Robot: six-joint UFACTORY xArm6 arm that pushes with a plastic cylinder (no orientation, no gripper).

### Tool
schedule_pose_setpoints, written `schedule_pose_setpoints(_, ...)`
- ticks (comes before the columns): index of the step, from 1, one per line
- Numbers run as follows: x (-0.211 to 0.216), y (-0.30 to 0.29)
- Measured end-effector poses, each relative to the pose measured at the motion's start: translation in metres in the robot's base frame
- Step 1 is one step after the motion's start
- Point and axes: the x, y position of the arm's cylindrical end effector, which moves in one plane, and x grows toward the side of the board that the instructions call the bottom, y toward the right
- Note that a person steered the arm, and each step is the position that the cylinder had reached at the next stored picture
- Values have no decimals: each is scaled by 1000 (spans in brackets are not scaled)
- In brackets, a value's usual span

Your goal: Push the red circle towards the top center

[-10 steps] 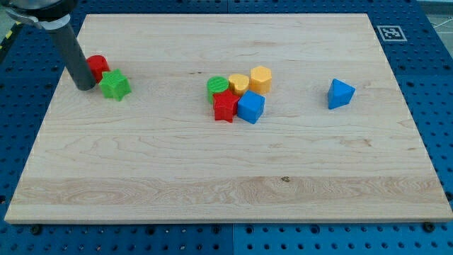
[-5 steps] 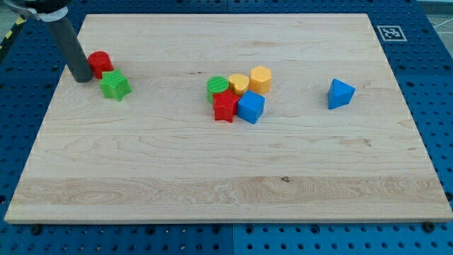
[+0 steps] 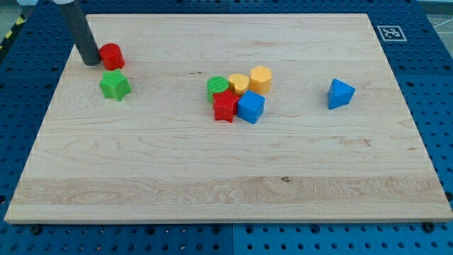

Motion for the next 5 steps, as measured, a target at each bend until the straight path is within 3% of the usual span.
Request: schedule_pose_setpoints(5, 10, 102)
